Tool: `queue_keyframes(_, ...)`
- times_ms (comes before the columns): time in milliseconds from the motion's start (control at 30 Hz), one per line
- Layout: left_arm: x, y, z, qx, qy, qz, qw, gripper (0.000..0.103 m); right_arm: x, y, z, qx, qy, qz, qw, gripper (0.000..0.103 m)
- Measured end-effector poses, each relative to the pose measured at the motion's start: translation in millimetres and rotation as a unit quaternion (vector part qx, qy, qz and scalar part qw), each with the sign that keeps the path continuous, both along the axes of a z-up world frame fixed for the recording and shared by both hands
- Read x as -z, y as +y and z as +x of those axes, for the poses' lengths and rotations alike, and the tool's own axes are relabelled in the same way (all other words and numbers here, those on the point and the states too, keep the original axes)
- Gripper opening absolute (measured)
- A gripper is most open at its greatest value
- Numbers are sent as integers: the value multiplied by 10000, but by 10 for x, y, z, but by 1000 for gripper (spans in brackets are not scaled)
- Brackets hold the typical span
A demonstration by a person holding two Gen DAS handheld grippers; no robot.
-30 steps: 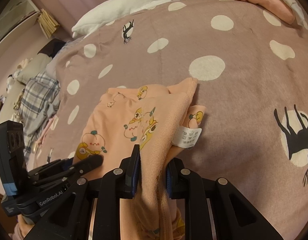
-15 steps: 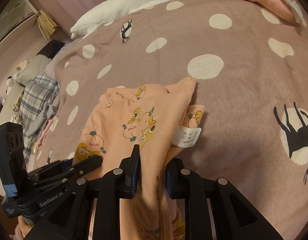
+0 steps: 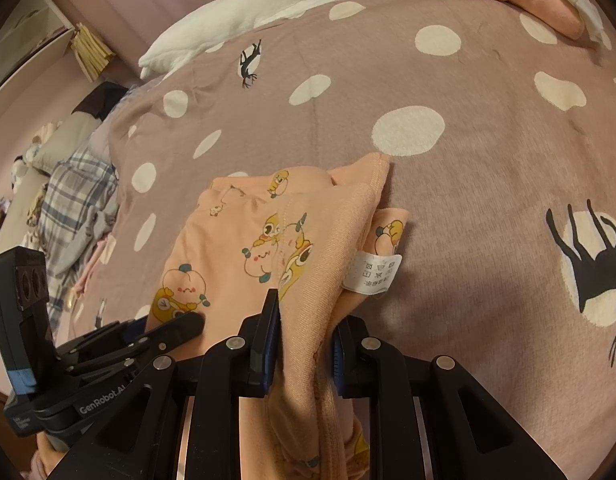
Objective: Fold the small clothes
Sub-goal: 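Lower the held end onto the shirt with both grippers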
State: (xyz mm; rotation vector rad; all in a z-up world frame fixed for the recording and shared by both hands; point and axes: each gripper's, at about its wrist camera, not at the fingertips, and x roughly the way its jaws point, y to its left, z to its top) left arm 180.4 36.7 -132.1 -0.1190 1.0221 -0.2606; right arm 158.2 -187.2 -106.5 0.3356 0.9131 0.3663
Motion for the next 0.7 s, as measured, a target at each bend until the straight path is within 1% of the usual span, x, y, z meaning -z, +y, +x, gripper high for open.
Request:
queue_keyframes(133, 2, 7, 6, 0, 1, 20, 10000, 38, 0, 2, 5, 10, 6, -10, 10000, 21)
queue_keyframes(367, 7, 29, 0, -56, 16, 49, 10000, 44, 2, 20, 6, 57, 33, -14, 10000, 22)
queue_keyframes(700, 2, 19, -12, -92, 34, 83, 9999, 47, 11, 16, 8, 97, 64, -30, 9999, 25)
